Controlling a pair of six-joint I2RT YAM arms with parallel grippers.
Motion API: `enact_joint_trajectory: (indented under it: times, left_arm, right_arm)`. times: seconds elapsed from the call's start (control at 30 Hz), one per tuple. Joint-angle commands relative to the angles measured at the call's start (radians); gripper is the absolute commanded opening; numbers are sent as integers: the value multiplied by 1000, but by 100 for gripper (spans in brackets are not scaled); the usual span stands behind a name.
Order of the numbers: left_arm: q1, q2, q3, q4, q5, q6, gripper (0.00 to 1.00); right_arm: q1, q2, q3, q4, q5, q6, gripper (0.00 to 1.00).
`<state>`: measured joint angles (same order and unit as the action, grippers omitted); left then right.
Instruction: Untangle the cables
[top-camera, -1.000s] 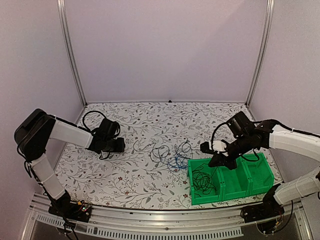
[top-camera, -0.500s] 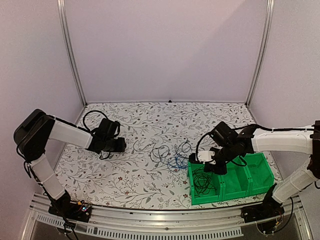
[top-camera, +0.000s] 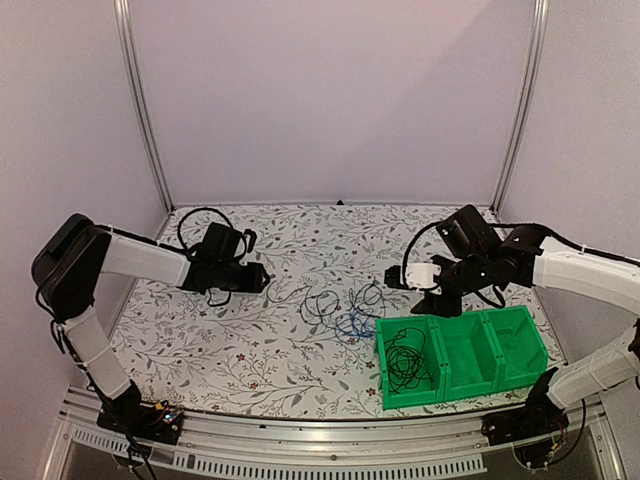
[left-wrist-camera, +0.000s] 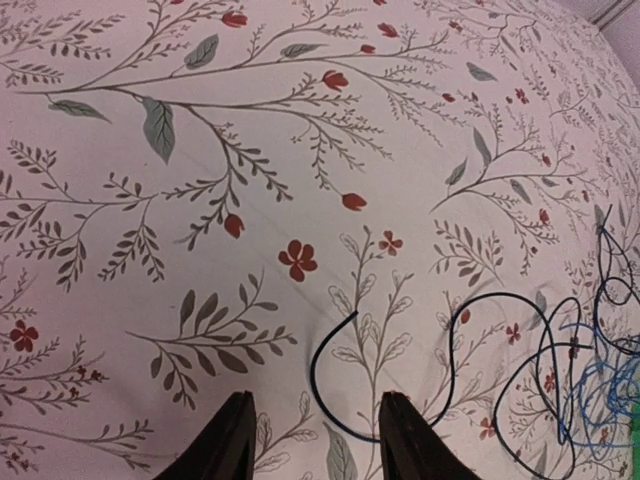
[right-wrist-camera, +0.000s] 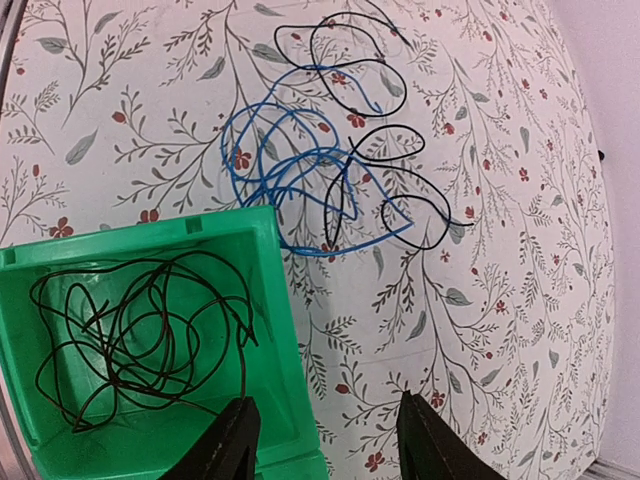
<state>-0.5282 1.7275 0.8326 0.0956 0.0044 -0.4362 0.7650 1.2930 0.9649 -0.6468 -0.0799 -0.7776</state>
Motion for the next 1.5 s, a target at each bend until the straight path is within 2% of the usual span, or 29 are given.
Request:
enact_joint_trajectory:
  times: [0.0,0.27,0.67,0.83,1.0,1.03,1.13,1.27,1.47]
  left_arm:
    - [-13,88,96,-36,57,95,40]
    - [-12,197,197,-129,75,154,35]
    - [-14,281,236,-125,29,195,24]
    - [-18,285,248,-128,25,199,0]
    - [-23,178,228,-128,21,208,0]
    - [-24,147,228,-131,19,207,0]
    - [-40,20,233,-138,1,195,0]
    - [-65,-141,232,-118,-2,174,0]
    - [-82,-290,238,-112,20,112,0]
  right_arm:
    - [-51,39,107,-23,-28,-31,52]
    - [-79,131,244,-15,-102,-8,53]
    - [-80,265,335,55,-220,48,53]
    - [-79,319,389,79,-261,90,53]
    - [-80,364,406,146,-277,125,52]
    - [-79,382,419,167,-265,143,53]
    - [-80,447,497,181,-289,194,72]
    - [-78,547,651,150,-428,274,92]
    - [-58,688,835,139,-493,336,94]
